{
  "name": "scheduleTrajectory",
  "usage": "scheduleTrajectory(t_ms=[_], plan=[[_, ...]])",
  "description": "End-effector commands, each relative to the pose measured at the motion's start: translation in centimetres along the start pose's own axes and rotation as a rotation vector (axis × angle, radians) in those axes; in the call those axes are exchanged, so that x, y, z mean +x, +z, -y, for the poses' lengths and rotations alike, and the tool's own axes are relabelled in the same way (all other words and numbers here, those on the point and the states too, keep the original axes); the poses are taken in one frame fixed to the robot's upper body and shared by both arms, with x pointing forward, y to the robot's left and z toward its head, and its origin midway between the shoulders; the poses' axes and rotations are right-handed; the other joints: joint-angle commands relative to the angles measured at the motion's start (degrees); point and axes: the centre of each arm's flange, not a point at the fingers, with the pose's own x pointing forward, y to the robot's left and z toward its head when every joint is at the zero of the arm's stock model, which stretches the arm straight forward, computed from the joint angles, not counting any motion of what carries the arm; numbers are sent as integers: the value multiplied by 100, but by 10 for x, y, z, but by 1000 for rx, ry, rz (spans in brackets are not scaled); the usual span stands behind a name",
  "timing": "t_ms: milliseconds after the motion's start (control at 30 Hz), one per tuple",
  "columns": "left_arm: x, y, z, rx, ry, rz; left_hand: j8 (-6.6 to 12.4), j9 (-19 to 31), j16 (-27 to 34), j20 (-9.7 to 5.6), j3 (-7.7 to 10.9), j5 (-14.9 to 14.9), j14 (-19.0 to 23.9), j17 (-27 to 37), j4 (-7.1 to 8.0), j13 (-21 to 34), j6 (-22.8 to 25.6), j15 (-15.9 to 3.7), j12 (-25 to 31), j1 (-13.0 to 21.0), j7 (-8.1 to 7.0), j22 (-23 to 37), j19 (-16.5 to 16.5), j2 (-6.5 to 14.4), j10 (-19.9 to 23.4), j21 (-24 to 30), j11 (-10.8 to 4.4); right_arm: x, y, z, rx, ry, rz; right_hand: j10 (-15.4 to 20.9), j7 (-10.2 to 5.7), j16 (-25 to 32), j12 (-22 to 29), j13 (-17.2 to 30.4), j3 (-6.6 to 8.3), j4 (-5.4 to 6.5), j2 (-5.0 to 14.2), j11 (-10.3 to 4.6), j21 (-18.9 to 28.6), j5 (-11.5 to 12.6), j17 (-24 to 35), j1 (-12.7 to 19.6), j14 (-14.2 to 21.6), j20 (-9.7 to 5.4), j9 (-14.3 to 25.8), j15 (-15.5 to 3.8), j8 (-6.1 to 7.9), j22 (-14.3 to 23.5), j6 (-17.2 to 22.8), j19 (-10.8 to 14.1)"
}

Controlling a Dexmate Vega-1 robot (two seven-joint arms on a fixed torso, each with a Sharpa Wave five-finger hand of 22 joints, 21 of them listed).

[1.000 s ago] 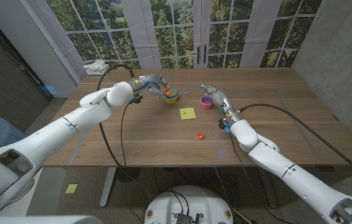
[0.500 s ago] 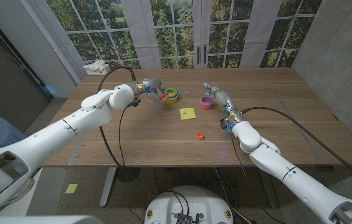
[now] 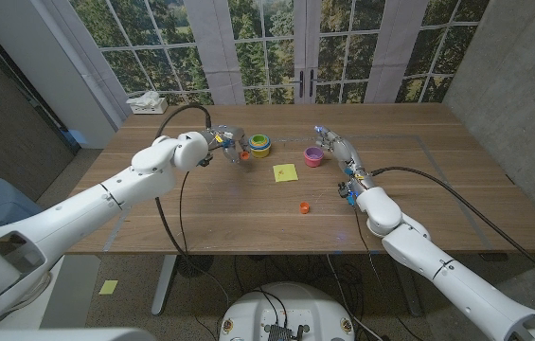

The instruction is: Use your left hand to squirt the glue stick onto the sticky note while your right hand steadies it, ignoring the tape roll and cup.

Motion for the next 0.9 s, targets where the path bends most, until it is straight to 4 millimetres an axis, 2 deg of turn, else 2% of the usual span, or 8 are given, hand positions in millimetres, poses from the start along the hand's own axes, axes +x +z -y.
scheduleTrajectory(t_ms=[33, 167, 300, 667, 767, 900], plan=[[1, 3, 7, 77, -40, -61, -19, 11, -20, -820, 45, 48, -54, 4, 12, 121, 511, -109, 15, 4, 529, 4, -25, 80, 1203, -38, 214, -5, 2, 4, 24, -8, 11, 18, 20, 40, 32, 7, -9, -20, 77, 9, 1, -23, 14, -1, -9, 32, -6, -355, 8, 9, 21, -10], [4, -6, 10, 15, -77, -54, -33, 3, -103, -807, 63, 57, -160, -65, 10, 92, 496, -118, 7, -7, 531, -8, -4, 92, 1189, -69, 208, -4, 3, 4, 23, -2, 11, 18, 21, 40, 32, 7, -16, -24, 71, -2, 0, -24, 13, -2, -8, 40, -6, -354, 8, 9, 21, -12], [8, -12, 15, 35, -101, -86, -47, -5, -178, -796, 82, 66, -262, -129, 1, 63, 481, -123, 3, -8, 529, -22, 47, 93, 1180, -105, 219, -3, 4, 3, 19, 4, 12, 19, 23, 40, 32, 6, -24, -28, 69, -4, 0, -24, 13, -6, -11, 44, -7, -356, 8, 9, 22, -12], [16, -12, 24, 102, -170, -132, -92, -20, -219, -798, 82, 74, -279, -212, -3, 11, 413, -124, -15, -23, 520, -35, 69, 71, 1111, -177, 212, -1, 9, 4, 9, 4, 17, 19, 20, 47, 32, 5, -40, -41, 77, -14, 1, -23, 13, -9, 3, 59, -8, -354, 4, 9, 14, -11], [16, -11, 24, 112, -167, -136, -132, -28, -264, -774, 72, 78, -351, -256, 10, -6, 333, -128, -45, -69, 516, -48, 50, 48, 999, -239, 229, -2, 9, 4, 9, 6, 13, 18, 20, 48, 32, 4, -44, -43, 78, -13, 2, -23, 13, -10, 4, 62, -8, -357, 4, 9, 16, -9], [16, -9, 25, 127, -182, -146, -310, -62, -384, -725, 14, 77, -635, -363, 40, -50, -33, -132, -67, -229, 502, -64, -102, -22, 669, -490, 206, -4, 9, 3, 14, 4, 15, 22, 19, 49, 33, 4, -50, -48, 79, -5, 1, -22, 13, -11, 5, 69, -8, -355, 3, 10, 12, -11]])
